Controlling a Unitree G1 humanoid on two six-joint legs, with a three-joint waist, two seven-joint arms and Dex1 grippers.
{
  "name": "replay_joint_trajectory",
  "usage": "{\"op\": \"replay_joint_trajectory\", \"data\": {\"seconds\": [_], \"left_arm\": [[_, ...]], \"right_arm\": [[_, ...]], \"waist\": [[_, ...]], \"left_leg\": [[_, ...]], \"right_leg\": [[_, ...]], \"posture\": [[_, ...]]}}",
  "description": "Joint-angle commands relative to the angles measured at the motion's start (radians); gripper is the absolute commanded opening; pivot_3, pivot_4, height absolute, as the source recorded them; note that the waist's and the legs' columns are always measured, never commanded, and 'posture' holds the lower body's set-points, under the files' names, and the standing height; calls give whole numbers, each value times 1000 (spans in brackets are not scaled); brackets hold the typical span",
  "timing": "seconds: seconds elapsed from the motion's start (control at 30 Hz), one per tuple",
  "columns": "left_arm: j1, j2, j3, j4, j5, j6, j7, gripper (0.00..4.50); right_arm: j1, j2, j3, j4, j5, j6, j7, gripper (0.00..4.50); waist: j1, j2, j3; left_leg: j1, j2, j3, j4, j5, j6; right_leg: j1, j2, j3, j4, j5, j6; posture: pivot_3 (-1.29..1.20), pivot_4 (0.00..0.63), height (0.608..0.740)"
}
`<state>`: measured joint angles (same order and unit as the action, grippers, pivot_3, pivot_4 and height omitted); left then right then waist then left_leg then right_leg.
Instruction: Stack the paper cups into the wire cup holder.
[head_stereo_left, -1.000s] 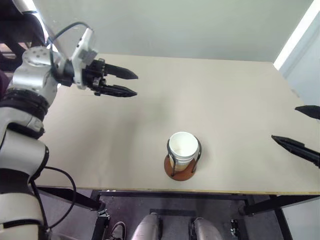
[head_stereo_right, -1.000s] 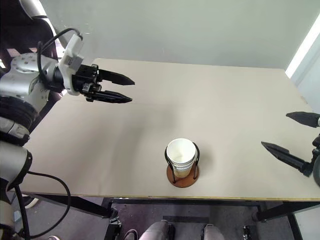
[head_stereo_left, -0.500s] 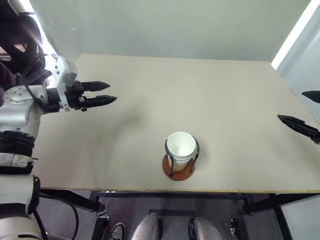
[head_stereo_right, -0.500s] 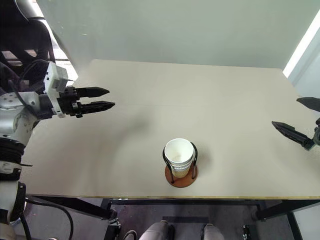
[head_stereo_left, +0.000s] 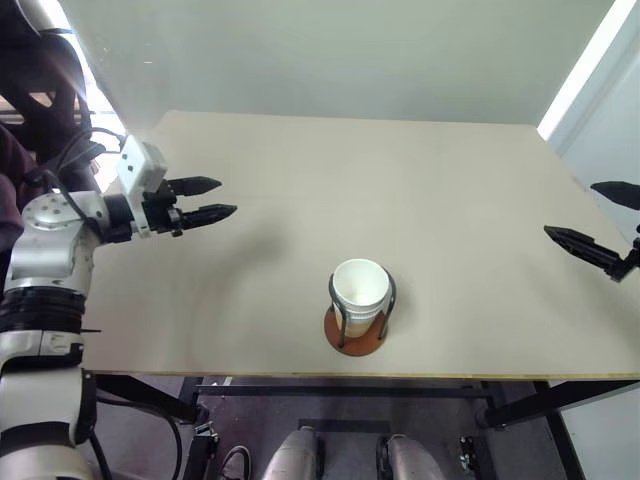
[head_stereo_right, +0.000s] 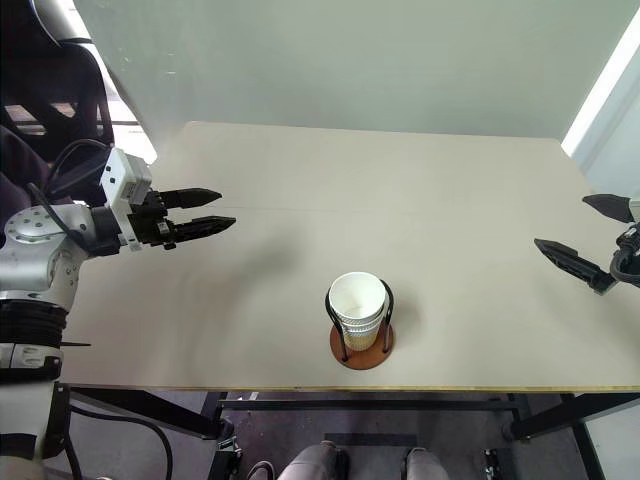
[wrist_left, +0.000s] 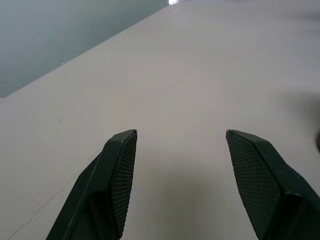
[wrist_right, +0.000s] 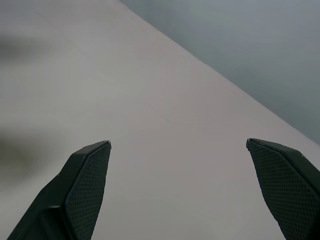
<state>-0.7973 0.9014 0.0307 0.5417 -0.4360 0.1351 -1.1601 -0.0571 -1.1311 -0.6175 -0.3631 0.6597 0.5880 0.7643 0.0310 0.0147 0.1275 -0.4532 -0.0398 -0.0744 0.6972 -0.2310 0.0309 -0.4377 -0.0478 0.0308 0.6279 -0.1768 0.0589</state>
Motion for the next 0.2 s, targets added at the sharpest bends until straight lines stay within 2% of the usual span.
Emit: {"op": "replay_joint_trajectory", "data": {"seconds": [0.03, 0.2], "left_arm": [[-20, -15, 53, -24, 20, -22, 33, 3019], [-7, -57, 94, -61, 29, 11, 126, 3019]], "right_arm": [[-33, 11, -19, -7, -28, -2, -24, 4500], [-61, 49, -22, 5, -58, 11, -74, 4500]], "waist": [[0, 0, 0], [-1, 0, 0]], "left_leg": [[0, 0, 0, 0, 0, 0], [0, 0, 0, -1, 0, 1]], "right_leg": [[0, 0, 0, 0, 0, 0], [0, 0, 0, 0, 3, -1]], "posture": [[0, 150, 740], [0, 150, 740]]}}
